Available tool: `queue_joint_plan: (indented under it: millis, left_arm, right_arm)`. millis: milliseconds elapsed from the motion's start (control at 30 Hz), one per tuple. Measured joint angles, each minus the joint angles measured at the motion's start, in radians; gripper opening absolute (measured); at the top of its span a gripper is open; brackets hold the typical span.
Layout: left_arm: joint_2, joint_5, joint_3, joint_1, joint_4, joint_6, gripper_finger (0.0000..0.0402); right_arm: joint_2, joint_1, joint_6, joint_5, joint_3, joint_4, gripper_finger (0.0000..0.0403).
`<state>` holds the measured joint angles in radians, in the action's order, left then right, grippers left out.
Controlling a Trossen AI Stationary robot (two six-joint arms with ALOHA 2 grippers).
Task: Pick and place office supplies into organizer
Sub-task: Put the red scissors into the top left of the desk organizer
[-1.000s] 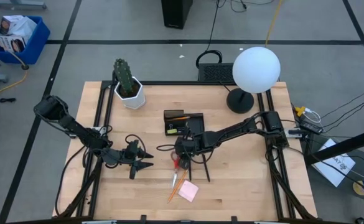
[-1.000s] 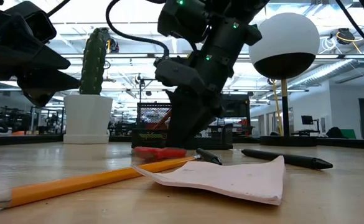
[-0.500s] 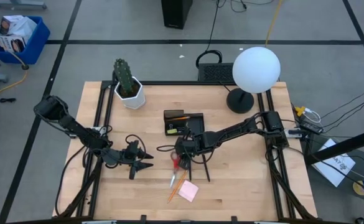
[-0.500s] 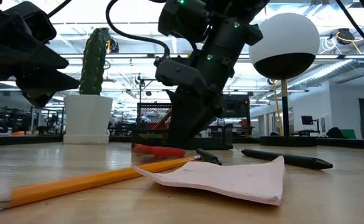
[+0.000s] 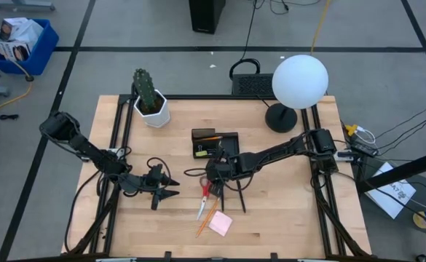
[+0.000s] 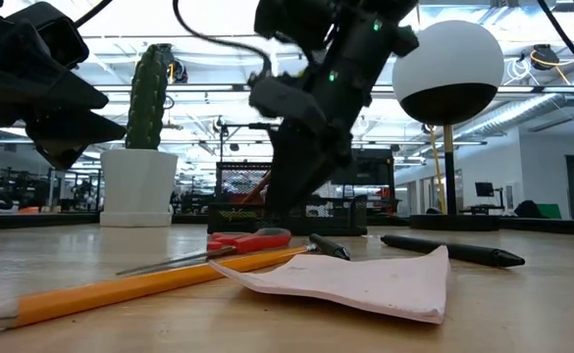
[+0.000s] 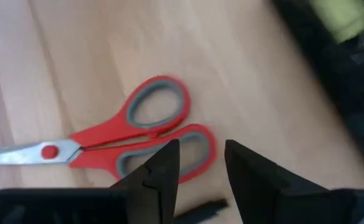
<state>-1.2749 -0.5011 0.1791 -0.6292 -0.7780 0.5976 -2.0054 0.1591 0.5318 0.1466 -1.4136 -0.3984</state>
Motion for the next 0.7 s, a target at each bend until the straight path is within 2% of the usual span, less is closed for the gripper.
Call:
queue_joint_plan:
  millis: [100, 200, 567, 700]
  left_arm:
    - [0.000, 0.001, 0.000, 0.000, 0.002, 0.000, 0.0189]
    - [0.000, 0.002, 0.000, 0.000, 0.002, 0.000, 0.0189]
    - [0.000, 0.003, 0.000, 0.000, 0.000, 0.000, 0.0188]
    - [0.000, 0.003, 0.000, 0.000, -0.002, -0.013, 0.0189]
  right_arm:
    - [0.010, 0.007, -0.002, 0.055, -0.001, -0.034, 0.0121]
    - [0.006, 0.008, 0.023, 0.060, 0.001, -0.088, 0.0121]
    - [-0.006, 0.026, 0.031, 0.070, -0.002, -0.050, 0.0121]
    - [-0.006, 0.040, 0.036, 0.115, -0.001, -0.042, 0.0121]
